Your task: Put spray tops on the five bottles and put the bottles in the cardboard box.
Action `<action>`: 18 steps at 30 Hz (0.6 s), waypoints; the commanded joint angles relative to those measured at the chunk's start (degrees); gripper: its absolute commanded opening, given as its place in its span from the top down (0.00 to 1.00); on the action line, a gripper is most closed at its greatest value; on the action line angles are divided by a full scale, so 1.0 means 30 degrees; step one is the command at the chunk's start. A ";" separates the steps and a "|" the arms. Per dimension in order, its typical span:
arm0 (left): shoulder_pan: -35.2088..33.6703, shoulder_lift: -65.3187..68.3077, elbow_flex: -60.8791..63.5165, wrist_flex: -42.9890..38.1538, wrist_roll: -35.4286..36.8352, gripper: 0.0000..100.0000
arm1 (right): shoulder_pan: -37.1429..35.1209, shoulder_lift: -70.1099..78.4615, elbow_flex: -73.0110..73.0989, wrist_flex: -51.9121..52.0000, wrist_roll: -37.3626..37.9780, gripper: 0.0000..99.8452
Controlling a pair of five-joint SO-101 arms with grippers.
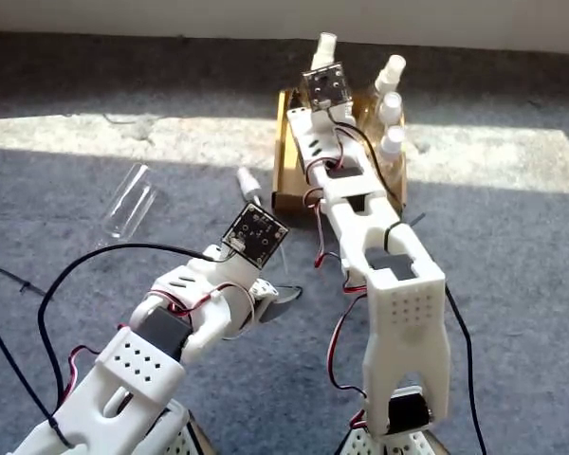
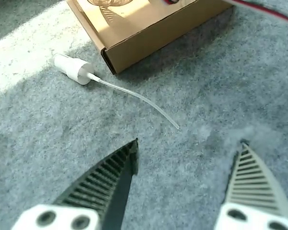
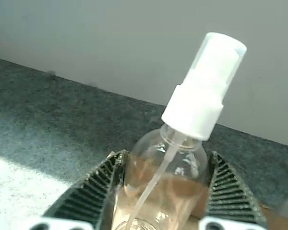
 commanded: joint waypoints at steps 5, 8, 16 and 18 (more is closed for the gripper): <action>0.0308 -0.0190 -0.0103 -0.0381 0.0059 0.71 | 0.0161 -0.0601 -0.0952 0.0249 -0.0733 0.79; 0.0308 -0.0190 -0.0103 -0.0381 0.0059 0.71 | 0.0161 -0.0601 -0.0952 0.0249 -0.0733 0.79; 0.0308 -0.0190 -0.0103 -0.0381 0.0059 0.71 | 0.0103 -0.0630 -0.0952 0.0249 -0.0821 0.76; 0.0308 -0.0190 -0.0103 -0.0381 0.0059 0.71 | 0.0103 -0.0630 -0.0952 0.0278 -0.0821 0.74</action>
